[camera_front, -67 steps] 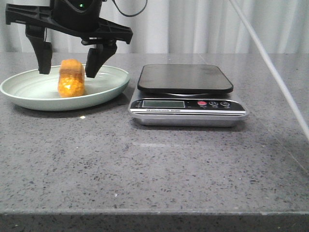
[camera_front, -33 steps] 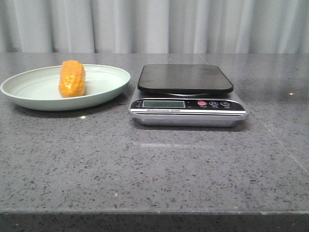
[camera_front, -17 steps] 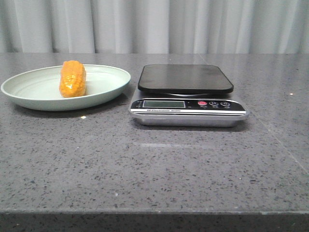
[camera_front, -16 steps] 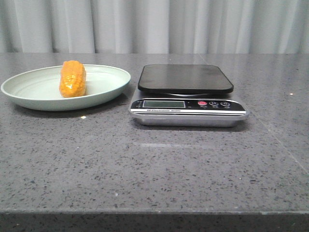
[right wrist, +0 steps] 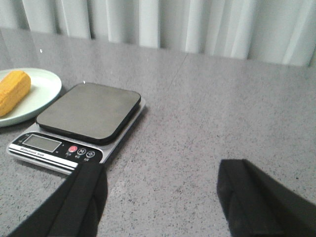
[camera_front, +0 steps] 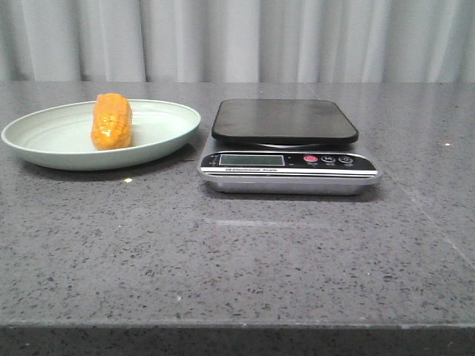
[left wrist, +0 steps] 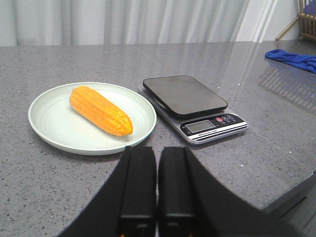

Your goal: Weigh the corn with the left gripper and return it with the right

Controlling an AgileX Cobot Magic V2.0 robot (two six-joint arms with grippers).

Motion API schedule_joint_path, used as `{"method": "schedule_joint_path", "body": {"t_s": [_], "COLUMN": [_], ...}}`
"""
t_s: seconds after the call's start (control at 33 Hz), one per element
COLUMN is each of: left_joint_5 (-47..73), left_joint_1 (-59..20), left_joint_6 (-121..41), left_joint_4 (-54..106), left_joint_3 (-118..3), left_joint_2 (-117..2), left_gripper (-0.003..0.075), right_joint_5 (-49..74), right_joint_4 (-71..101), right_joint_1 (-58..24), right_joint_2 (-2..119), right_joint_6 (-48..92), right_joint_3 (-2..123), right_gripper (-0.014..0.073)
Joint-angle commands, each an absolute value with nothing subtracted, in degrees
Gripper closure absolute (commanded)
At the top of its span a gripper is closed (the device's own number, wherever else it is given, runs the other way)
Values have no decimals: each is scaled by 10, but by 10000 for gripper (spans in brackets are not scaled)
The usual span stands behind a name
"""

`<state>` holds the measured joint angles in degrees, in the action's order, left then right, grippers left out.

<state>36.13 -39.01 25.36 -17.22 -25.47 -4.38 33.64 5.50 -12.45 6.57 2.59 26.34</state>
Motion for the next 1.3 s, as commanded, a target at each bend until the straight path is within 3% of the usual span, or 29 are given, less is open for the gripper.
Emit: {"method": "schedule_joint_path", "body": {"t_s": [0.0,0.12,0.24,0.27,1.06,1.27], "left_joint_5": [316,316,316,316,312,273], "left_joint_1": [-395,-395,-395,-395,-395,-293], "left_joint_6": [253,253,253,253,253,182], "left_joint_4": [-174,-174,-173,-173,-174,-148], "left_joint_3": [-269,-269,-269,-269,-259,-200], "left_joint_2": [-51,-51,-51,-51,-51,-51], "left_gripper": [587,587,587,587,587,587], "right_joint_5": [260,224,214,216,221,221], "right_joint_4": [59,59,60,60,60,60], "right_joint_1": [-122,-122,-122,-122,-122,-122], "right_joint_2": [17,-14,-11,-11,-11,-11], "right_joint_6": [35,34,34,34,34,34], "right_joint_3": [239,211,211,211,211,211], "right_gripper": [36,160,440,459,433,433]}}
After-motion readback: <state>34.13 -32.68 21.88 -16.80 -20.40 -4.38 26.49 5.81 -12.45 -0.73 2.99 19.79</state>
